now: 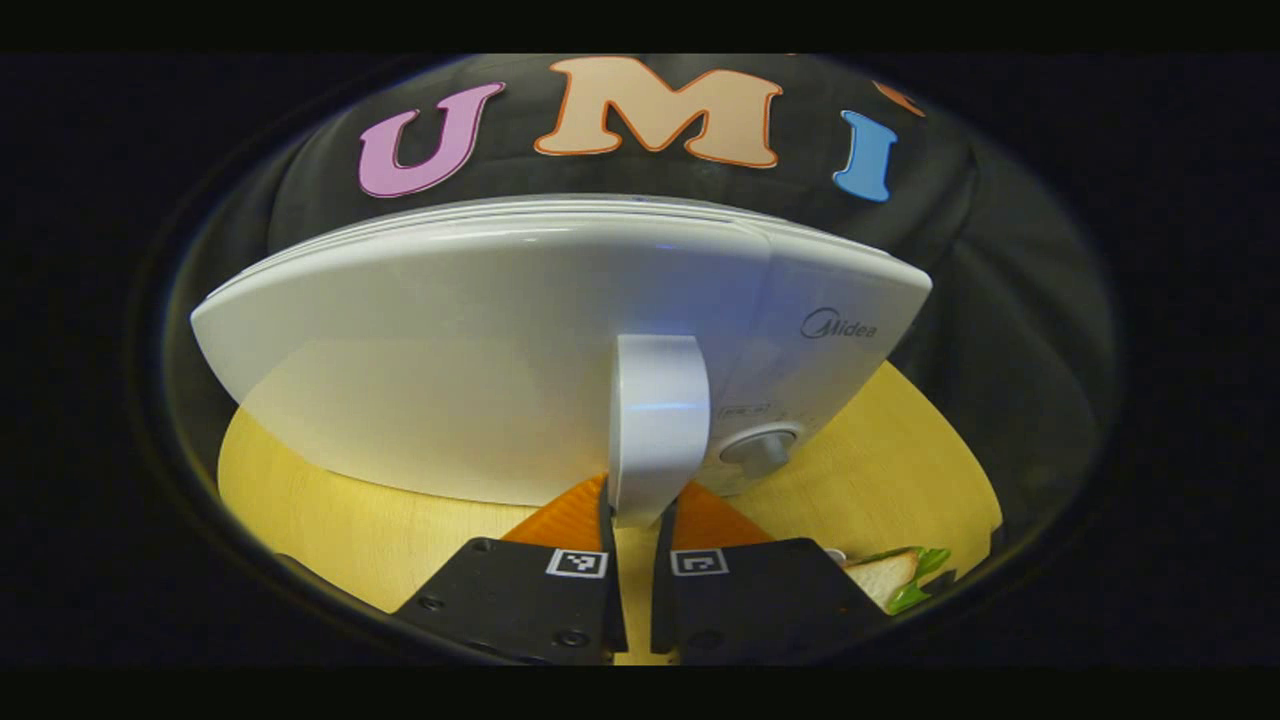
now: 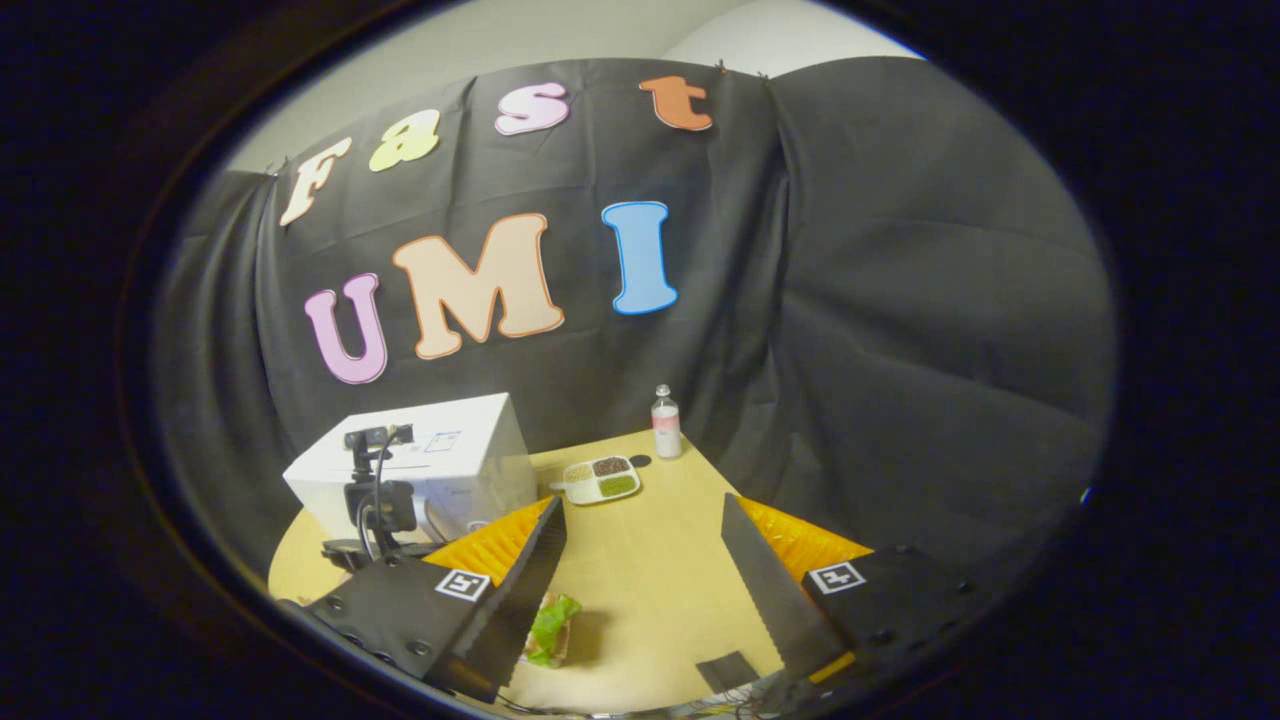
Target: Open the microwave oven with the left hand, put the food in, and close the microwave oven.
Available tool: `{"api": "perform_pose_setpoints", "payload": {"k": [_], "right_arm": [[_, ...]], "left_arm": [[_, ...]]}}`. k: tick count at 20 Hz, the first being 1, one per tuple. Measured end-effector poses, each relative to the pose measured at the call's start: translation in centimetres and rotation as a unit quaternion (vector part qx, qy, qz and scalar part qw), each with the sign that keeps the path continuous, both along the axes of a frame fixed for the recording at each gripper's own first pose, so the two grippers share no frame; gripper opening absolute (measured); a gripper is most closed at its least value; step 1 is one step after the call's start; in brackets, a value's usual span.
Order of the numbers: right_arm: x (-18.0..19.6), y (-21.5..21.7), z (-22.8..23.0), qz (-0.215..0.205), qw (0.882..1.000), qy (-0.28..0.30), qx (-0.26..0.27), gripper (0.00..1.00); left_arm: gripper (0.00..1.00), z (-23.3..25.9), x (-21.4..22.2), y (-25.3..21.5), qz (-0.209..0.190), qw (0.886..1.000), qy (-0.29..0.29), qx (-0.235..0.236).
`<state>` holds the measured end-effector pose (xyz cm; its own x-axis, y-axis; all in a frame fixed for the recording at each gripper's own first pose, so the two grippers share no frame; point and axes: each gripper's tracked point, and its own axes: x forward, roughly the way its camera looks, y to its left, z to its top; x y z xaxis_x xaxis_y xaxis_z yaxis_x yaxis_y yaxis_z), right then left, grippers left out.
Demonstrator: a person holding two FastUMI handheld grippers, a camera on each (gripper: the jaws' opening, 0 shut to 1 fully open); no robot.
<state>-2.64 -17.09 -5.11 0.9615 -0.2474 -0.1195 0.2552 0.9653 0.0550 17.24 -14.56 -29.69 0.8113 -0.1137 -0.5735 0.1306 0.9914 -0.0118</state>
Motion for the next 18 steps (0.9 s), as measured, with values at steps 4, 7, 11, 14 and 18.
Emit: {"api": "perform_pose_setpoints", "payload": {"k": [4, 7, 11, 14, 18], "right_arm": [[-0.9, -0.8, -0.3, 0.008, 1.0, 0.004, -0.001, 0.99], [-1.2, -1.5, -0.3, 0.013, 1.0, 0.004, -0.005, 0.99], [-1.4, -1.7, 0.1, 0.023, 1.0, -0.004, 0.001, 0.99], [-1.5, -1.4, 0.3, 0.032, 0.999, -0.008, 0.011, 0.92], [-2.1, -0.2, 0.4, 0.046, 0.999, -0.01, 0.013, 0.92]], "left_arm": [[0.07, 0.1, 0.0, 0.1, 0.011, 1.0, -0.008, -0.002], [0.07, 0.1, -0.1, 0.1, 0.017, 1.0, -0.009, -0.007], [0.07, 0.3, -0.1, 0.1, 0.038, 0.999, -0.015, -0.012], [0.06, 0.3, -0.1, 0.0, 0.034, 0.999, -0.02, -0.023], [0.04, 0.4, -0.2, 0.1, 0.031, 0.999, -0.03, -0.021]]}}
